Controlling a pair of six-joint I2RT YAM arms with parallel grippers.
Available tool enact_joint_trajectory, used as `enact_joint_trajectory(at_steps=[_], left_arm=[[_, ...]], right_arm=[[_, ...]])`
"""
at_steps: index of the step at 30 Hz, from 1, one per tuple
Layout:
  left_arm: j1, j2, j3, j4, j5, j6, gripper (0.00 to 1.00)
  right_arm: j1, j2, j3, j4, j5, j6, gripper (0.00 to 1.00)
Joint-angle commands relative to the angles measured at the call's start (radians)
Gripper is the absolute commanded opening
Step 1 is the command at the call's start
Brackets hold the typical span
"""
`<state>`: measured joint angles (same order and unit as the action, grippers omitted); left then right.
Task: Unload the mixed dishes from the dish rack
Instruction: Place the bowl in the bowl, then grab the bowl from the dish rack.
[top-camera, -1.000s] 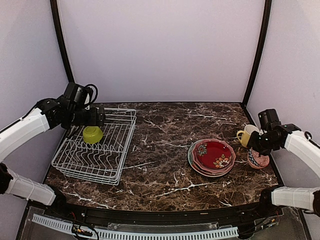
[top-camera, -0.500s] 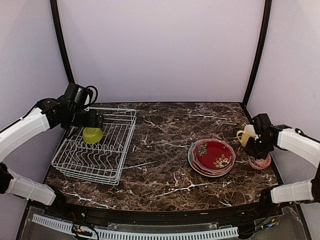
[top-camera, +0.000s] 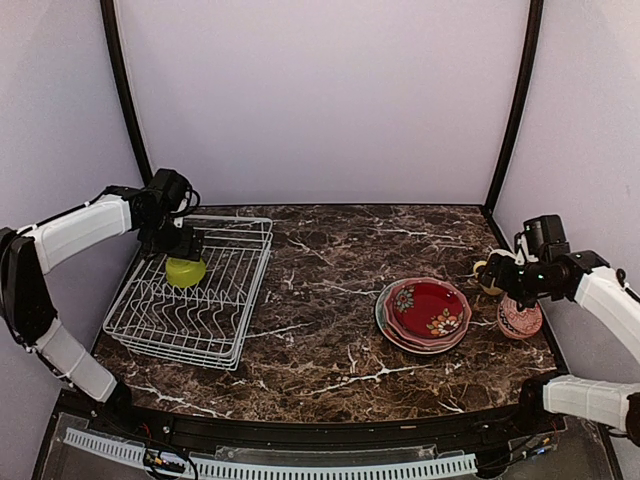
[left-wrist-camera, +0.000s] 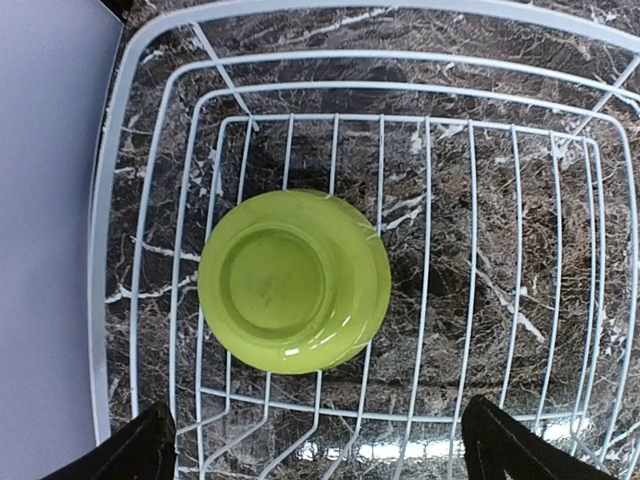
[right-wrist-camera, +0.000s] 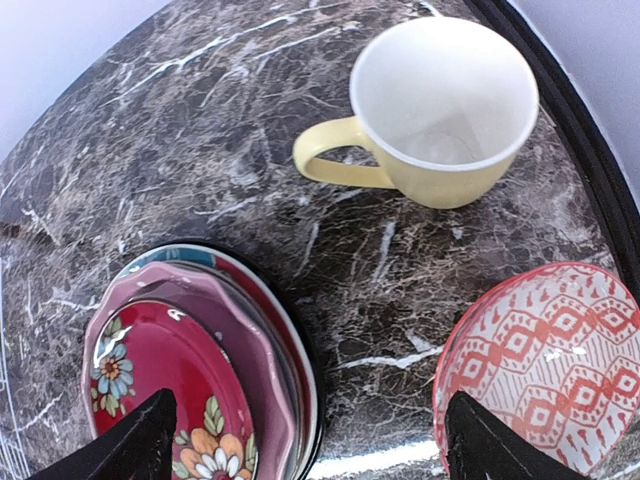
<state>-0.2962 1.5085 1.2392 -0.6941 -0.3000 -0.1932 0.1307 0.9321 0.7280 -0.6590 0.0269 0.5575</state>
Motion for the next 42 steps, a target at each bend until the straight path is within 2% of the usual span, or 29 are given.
enact_joint_trajectory(at_steps=[1, 6, 14, 18, 21, 28, 38, 42], left_arm=[[0.026, 0.058, 0.031, -0.005, 0.102, 0.033, 0.98], [0.028, 0.179, 0.094, 0.009, 0.116, 0.023, 0.82], [0.028, 0.327, 0.162, 0.025, 0.093, -0.004, 0.76], [0.027, 0.342, 0.163, 0.032, 0.205, -0.018, 0.72], [0.022, 0.329, 0.142, 0.078, 0.366, -0.026, 0.70], [0.007, 0.302, 0.096, 0.187, 0.640, -0.071, 0.70], [-0.022, 0.204, 0.098, 0.172, 0.701, -0.022, 0.81], [-0.018, 0.116, 0.068, 0.181, 0.624, -0.031, 0.88]], right_arm=[[0.003, -0.043, -0.008, 0.044, -0.112, -0.040, 0.92], [0.004, -0.071, -0.027, 0.073, -0.153, -0.043, 0.93], [0.003, -0.058, -0.023, 0.080, -0.175, -0.063, 0.93], [0.003, -0.059, -0.029, 0.087, -0.177, -0.062, 0.93], [0.003, -0.058, -0.035, 0.096, -0.182, -0.055, 0.93], [0.002, -0.043, -0.036, 0.113, -0.199, -0.042, 0.93], [0.003, -0.039, -0.060, 0.137, -0.209, -0.034, 0.94], [0.003, -0.033, -0.062, 0.138, -0.219, -0.029, 0.94]])
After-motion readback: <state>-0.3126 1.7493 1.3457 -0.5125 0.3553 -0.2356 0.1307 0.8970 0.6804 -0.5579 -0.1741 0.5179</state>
